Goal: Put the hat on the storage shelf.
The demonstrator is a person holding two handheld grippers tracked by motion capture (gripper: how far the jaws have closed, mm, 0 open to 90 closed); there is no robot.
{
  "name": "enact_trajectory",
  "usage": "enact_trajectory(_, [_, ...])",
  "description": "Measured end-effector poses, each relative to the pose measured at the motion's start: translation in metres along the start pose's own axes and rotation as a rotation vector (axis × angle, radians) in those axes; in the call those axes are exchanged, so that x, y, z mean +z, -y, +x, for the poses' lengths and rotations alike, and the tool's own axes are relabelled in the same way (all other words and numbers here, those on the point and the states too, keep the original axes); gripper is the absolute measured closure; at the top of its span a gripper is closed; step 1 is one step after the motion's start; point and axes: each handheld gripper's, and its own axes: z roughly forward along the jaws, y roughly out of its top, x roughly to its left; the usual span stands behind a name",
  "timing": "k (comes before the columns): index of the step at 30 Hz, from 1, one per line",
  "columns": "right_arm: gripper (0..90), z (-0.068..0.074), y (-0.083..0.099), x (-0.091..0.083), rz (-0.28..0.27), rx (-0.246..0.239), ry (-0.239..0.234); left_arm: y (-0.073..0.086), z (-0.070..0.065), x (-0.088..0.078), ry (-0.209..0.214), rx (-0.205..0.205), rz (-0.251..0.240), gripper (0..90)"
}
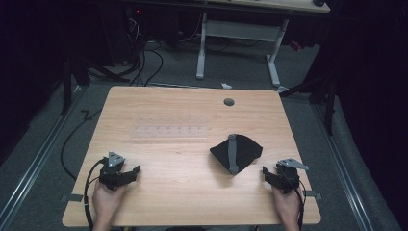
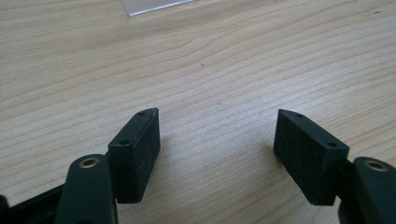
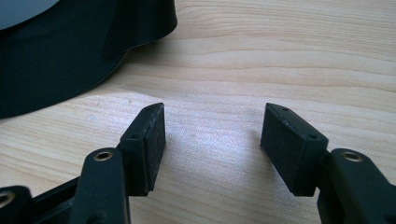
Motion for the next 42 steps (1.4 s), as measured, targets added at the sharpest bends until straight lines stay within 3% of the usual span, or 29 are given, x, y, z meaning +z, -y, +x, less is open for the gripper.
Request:
enact_trajectory(7, [40.2,0.000,0.000,0.000,-0.002,0.000,-0.003,0.000,0.000,0.000,-0.002,-0.001,-0.001,32.1])
enact_trajectory(16, [28.6,0.002,-0.001,0.002,0.012,-0.024,-0.029,0.000,0.000,0.000,-0.005,-0.007,-0.002,32.4])
enact_trajectory(21, [32.8,0.000,-0.001,0.001,0.009,-0.035,-0.033,0.000,0.000,0.000,-0.005,-0.006,-0.002,32.4])
enact_trajectory(24, [39.0,-0.004,0.000,-0.001,-0.003,-0.006,-0.045,0.000,0.000,0.000,-0.006,-0.007,-0.001,32.4])
enact_trajectory(31, [42.0,-0.008,0.002,-0.008,-0.016,0.024,-0.051,0.000,0.000,0.000,-0.006,-0.008,-0.001,32.4])
enact_trajectory(33, [42.2,-0.009,0.001,-0.015,-0.044,0.043,-0.083,0.000,0.000,0.000,-0.006,-0.007,-0.001,32.4])
enact_trajectory(42, [42.2,-0.005,-0.002,-0.023,-0.078,0.071,-0.158,0.000,0.000,0.000,-0.006,-0.008,-0.001,32.4])
